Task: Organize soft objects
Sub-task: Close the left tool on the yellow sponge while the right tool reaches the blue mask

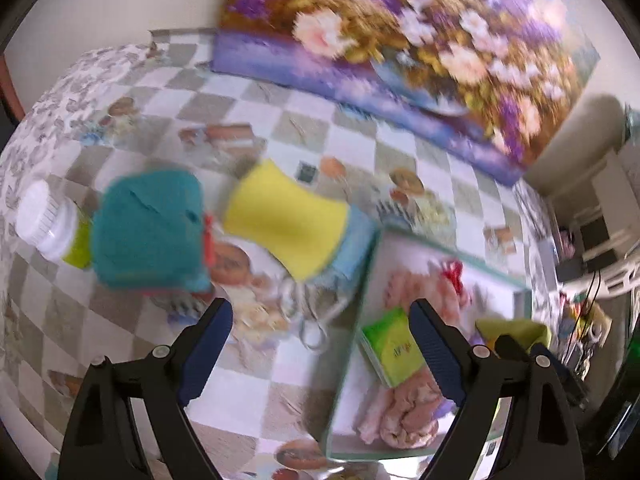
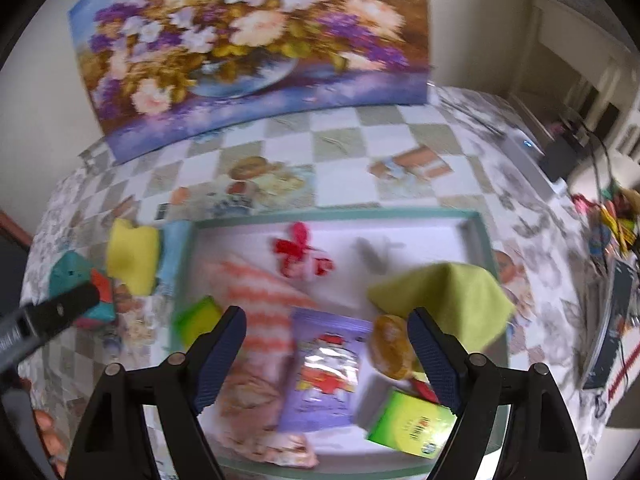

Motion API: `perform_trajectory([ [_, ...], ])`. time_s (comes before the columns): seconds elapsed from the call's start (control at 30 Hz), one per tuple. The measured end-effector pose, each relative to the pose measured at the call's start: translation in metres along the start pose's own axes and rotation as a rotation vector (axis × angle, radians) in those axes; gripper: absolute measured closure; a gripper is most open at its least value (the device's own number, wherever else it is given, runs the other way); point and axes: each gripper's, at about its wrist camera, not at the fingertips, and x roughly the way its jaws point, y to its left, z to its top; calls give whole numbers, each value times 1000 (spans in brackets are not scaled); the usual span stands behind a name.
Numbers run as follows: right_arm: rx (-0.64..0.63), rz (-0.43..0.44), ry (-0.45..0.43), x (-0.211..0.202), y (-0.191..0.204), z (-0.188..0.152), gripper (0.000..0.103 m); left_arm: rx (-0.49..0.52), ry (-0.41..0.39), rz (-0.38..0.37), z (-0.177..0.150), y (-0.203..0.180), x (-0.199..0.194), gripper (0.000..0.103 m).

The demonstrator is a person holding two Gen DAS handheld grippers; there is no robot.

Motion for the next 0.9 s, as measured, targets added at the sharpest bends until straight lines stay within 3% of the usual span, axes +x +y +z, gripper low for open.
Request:
perform_trajectory([
  [0.1, -35, 27, -11, 1, 20, 6, 18, 39, -20, 48, 20, 10, -9, 1],
  [0.23, -81, 83, -19, 5, 48, 17, 18, 68, -27, 38, 51, 22, -17, 1],
  [0.37, -102, 165, -4, 17, 75, 30, 18, 60, 54, 31, 78, 34, -4, 1],
  [0.53, -152, 132, 9, 37, 96, 42, 18, 97, 162, 49, 97, 28, 29, 1],
  [0.67, -147, 107, 30, 54, 95, 49, 18, 58, 233, 86, 108, 26, 57, 1],
  [0.9, -125, 100, 29, 66, 79, 55, 18, 70, 292, 173, 123, 19, 101, 1],
])
